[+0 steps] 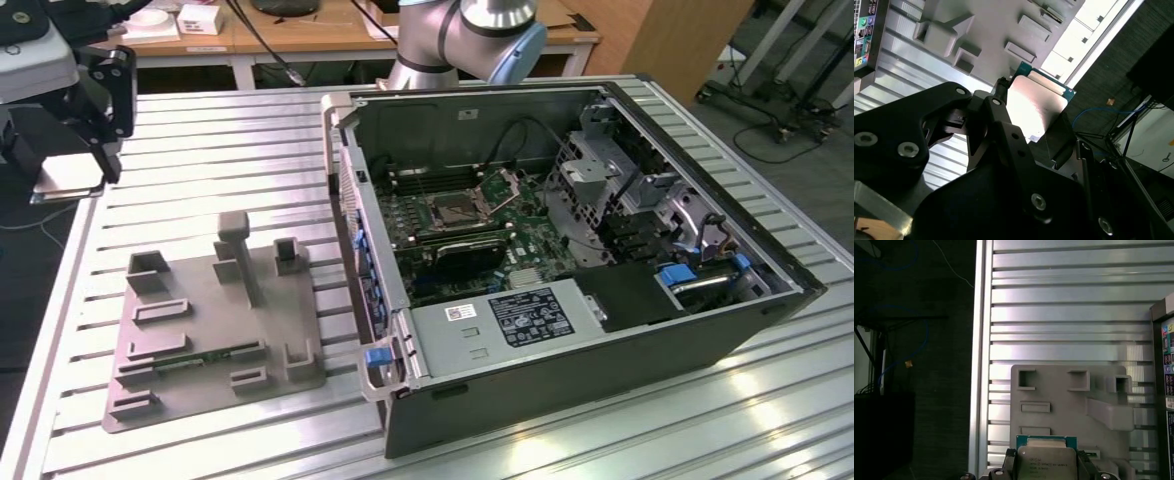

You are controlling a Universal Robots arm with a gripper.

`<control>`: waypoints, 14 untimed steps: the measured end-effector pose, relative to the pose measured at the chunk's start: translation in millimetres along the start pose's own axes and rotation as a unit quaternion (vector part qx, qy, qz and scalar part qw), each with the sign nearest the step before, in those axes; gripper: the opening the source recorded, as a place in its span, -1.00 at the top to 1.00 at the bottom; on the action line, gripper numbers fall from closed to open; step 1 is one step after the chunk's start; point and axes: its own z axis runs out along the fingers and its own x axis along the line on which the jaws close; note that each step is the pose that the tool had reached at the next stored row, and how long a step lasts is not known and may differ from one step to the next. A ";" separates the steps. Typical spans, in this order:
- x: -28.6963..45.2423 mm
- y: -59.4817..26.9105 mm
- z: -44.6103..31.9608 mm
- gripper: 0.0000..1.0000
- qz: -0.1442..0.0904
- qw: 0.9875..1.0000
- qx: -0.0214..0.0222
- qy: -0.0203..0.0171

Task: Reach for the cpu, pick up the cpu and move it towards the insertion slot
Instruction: 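Pick up the cpu and move it towards the insertion slot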

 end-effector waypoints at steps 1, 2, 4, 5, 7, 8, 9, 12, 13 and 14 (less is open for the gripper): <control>-0.4 0.0 0.1 -0.08 0.000 1.000 0.000 0.000; -0.7 0.0 0.1 -0.08 0.000 1.000 0.000 0.000; -1.3 0.0 0.1 -0.08 0.000 1.000 0.000 0.000; -1.7 0.0 0.0 -0.08 0.000 1.000 0.000 0.000; -2.4 0.0 0.0 -0.08 0.000 1.000 0.000 0.000; -2.7 0.0 0.0 -0.08 0.000 1.000 0.000 0.000; -3.1 0.0 0.0 -0.08 0.000 1.000 0.000 0.000; -4.3 0.0 0.0 -0.08 0.000 1.000 0.000 0.000; -4.7 0.0 0.0 -0.08 0.000 1.000 0.000 0.000; -5.1 0.0 0.0 -0.08 0.000 1.000 0.000 0.000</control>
